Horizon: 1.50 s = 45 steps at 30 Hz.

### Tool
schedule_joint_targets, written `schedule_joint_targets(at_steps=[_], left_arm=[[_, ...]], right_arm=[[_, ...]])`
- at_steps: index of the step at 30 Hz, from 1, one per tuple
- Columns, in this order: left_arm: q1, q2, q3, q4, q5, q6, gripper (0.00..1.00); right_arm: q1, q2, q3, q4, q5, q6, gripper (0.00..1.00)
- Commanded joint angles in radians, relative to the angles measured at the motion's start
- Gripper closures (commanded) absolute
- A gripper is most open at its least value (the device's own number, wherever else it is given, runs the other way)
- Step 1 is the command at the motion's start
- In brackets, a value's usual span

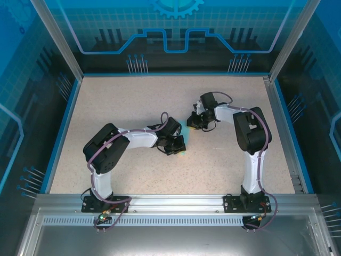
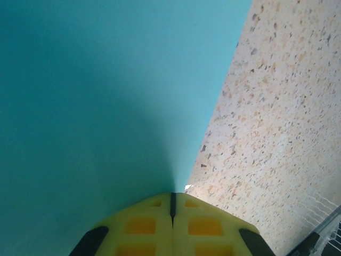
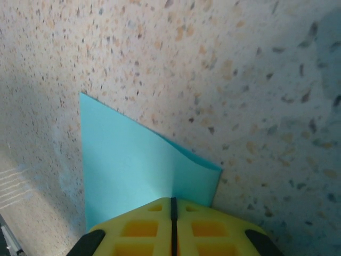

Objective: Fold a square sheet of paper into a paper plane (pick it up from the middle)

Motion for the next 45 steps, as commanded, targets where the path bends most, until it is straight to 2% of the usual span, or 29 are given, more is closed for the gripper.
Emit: schedule_joint_targets(at_steps=[1,6,11,21,29,45], left_arm=[[-0.013,0.035,-0.015,-0.092,0.032,0.011,1.00],[-0.014,0.040,-0.013,-0.091,0.032,0.011,1.00],[-0.013,0.043,-0.007,-0.092,0.031,0.015,1.00],[-0.013,0.045,0.018,-0.101,0.024,0.020,1.00],[-0.014,0.044,0.030,-0.109,0.027,0.028,1.00],[-0.047,0.012,0.009,-0.132,0.115,0.098,1.00]], right_arm=[[-0.047,0.061,0.064,0.022,0.097,0.031,0.91],[-0.049,0.063,0.118,0.001,0.133,0.034,0.91],[-0.043,-0.001,0.106,0.005,0.143,0.018,0.91],[0.044,-0.168,-0.136,0.101,0.020,0.020,0.91],[0.074,-0.080,-0.127,0.063,-0.004,0.015,0.91],[0.083,-0.004,-0.073,-0.052,0.074,0.009,0.91]])
